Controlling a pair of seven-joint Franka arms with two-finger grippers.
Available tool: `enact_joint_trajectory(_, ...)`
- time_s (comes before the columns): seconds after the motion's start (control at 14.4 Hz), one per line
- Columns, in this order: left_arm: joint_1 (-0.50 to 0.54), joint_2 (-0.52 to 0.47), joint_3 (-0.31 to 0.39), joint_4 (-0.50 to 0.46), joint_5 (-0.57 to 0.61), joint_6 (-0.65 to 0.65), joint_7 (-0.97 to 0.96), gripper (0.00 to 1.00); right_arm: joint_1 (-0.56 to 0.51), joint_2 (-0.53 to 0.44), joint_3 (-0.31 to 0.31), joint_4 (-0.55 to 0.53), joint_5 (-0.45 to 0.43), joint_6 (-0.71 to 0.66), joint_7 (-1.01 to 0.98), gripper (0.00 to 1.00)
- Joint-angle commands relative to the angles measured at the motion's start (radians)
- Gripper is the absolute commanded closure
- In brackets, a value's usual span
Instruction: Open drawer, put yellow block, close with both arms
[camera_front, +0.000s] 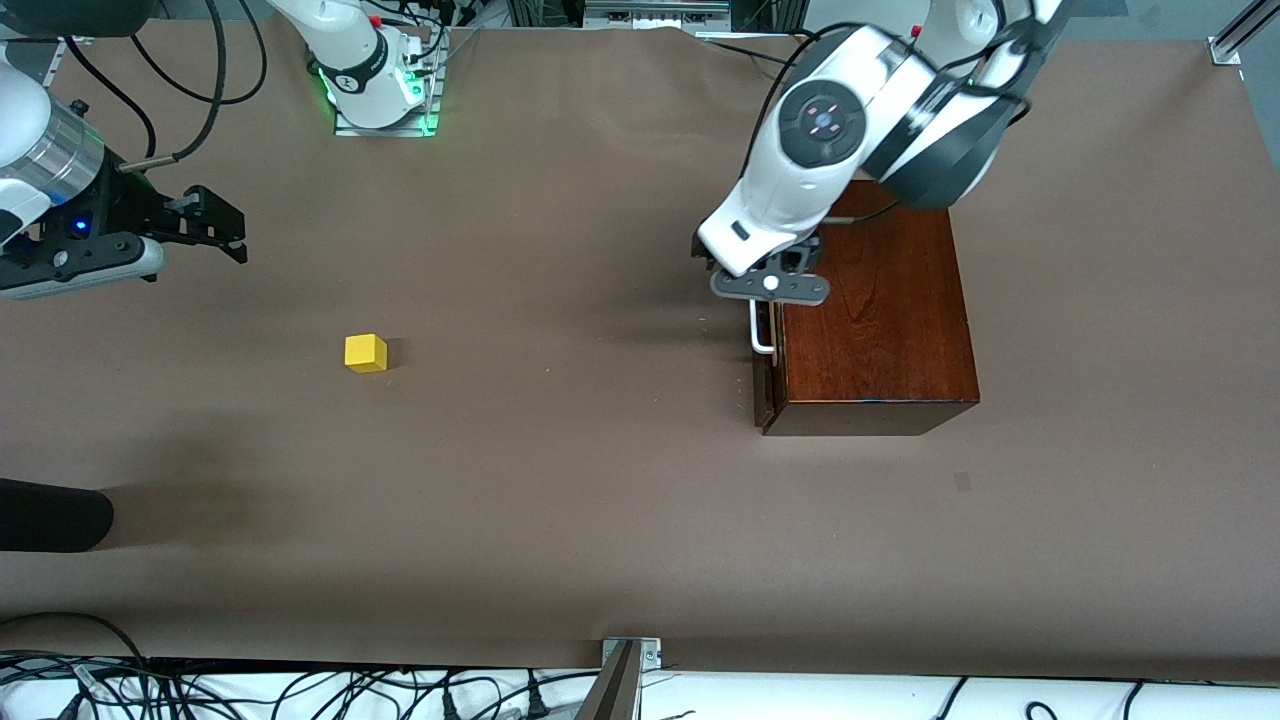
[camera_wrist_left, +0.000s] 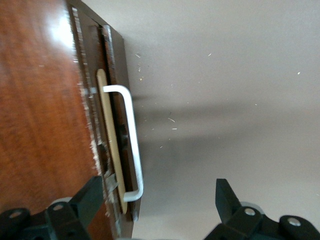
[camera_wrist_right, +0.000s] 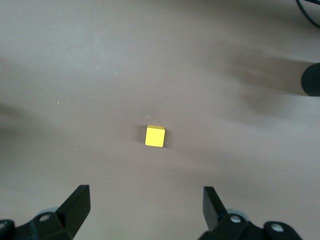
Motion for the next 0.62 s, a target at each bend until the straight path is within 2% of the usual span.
enact_joint_trajectory(0.0, -0.018, 0.001, -0.003, -0.075, 0.059, 0.080, -0.047, 0.00, -0.005, 0.013, 0.000, 0.026, 0.013, -0.011, 0.008, 0.00)
enact_joint_trajectory(0.28, -0.040, 0.004, -0.003, -0.165, 0.116, 0.169, -0.104, 0.00, -0.005, 0.007, -0.002, 0.026, 0.008, -0.025, -0.018, 0.00)
enact_joint_trajectory(0.55, -0.070, 0.024, -0.005, -0.192, 0.189, 0.185, -0.162, 0.00, -0.006, 0.020, -0.002, 0.020, 0.001, -0.071, -0.022, 0.00)
